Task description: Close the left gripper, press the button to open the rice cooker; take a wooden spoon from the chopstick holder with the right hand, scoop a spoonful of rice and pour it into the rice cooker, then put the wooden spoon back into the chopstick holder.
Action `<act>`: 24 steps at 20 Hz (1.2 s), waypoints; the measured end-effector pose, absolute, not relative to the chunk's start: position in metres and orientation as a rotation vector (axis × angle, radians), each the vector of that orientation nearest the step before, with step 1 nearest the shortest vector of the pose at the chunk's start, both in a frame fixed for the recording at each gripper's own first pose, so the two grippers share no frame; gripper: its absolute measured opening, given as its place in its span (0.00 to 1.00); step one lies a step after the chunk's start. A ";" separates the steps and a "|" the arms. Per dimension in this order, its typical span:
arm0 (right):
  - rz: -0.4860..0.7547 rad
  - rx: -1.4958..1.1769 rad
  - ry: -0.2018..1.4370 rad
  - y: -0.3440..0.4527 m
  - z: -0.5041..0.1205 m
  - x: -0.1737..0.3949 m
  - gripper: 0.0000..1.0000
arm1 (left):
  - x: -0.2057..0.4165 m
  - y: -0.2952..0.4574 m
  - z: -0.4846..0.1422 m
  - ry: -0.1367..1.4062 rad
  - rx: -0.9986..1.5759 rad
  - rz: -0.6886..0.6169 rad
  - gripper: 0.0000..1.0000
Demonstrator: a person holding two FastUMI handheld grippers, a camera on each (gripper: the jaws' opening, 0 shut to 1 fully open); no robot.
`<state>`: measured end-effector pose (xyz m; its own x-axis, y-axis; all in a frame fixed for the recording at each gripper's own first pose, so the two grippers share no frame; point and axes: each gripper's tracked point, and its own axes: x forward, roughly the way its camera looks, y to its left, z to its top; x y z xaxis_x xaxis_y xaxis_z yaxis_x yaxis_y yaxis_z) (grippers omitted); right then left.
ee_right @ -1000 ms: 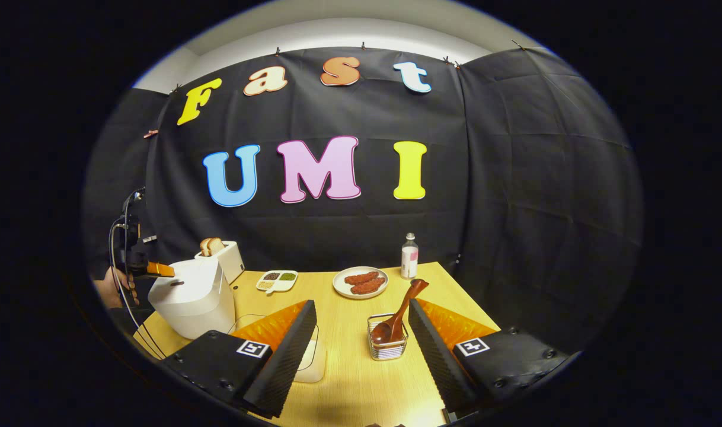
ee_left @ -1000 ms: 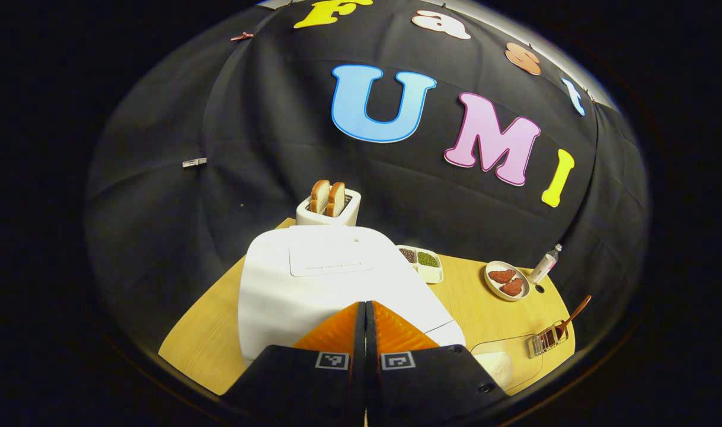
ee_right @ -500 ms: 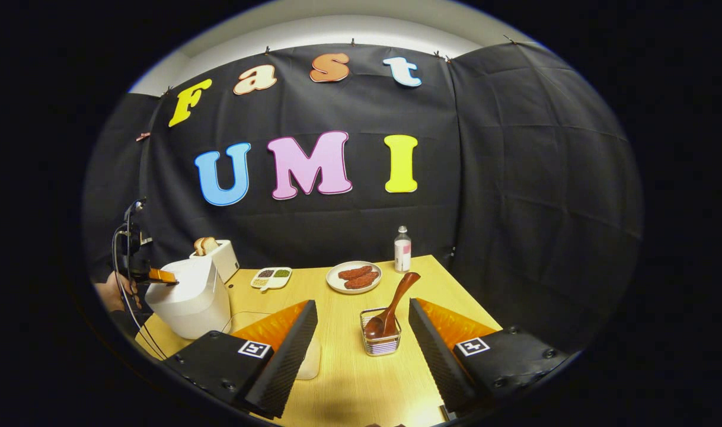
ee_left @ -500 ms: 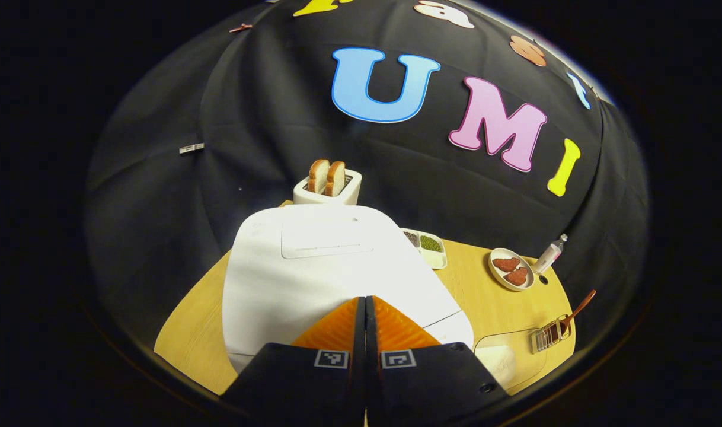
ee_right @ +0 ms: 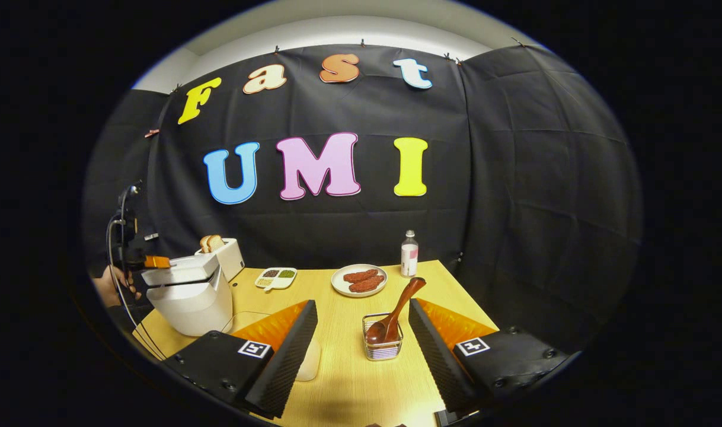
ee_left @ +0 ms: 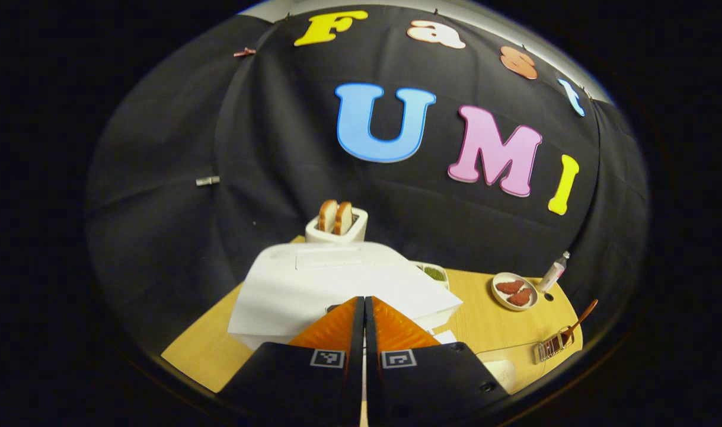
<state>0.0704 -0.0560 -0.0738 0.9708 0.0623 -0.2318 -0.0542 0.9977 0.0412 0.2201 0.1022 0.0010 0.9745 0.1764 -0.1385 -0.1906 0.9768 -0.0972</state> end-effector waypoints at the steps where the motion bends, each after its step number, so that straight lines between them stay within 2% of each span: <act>1: 0.062 0.034 0.230 -0.057 -0.072 0.074 0.97 | 0.212 0.100 0.015 0.089 -0.095 0.192 0.09; 3: 0.071 0.028 0.220 -0.058 -0.070 0.081 0.97 | 0.193 0.089 0.026 0.063 -0.094 0.190 0.10; 8: 0.083 0.027 0.225 -0.067 -0.075 0.103 0.97 | 0.134 0.062 0.033 0.016 -0.086 0.160 0.20; 9: 0.081 0.031 0.232 -0.071 -0.078 0.108 0.97 | 0.124 0.057 0.033 0.016 -0.058 0.150 0.18; 10: 0.081 0.037 0.239 -0.073 -0.081 0.112 0.97 | 0.116 0.054 0.031 0.016 -0.042 0.149 0.31; 11: 0.083 0.044 0.248 -0.076 -0.084 0.117 0.97 | 0.109 0.049 0.030 0.016 -0.039 0.142 0.36; 13: 0.090 0.054 0.258 -0.080 -0.090 0.126 0.97 | 0.096 0.040 0.027 0.025 -0.048 0.145 0.62; 14: 0.092 0.053 0.260 -0.083 -0.093 0.132 0.97 | 0.092 0.038 0.024 0.029 -0.057 0.157 0.80; 16: 0.096 0.049 0.280 -0.087 -0.103 0.142 0.97 | 0.085 0.025 0.021 0.031 -0.059 0.170 0.96; 24: 0.099 0.149 0.436 -0.106 -0.158 0.181 0.98 | 0.071 -0.040 -0.003 0.085 -0.069 0.165 0.96</act>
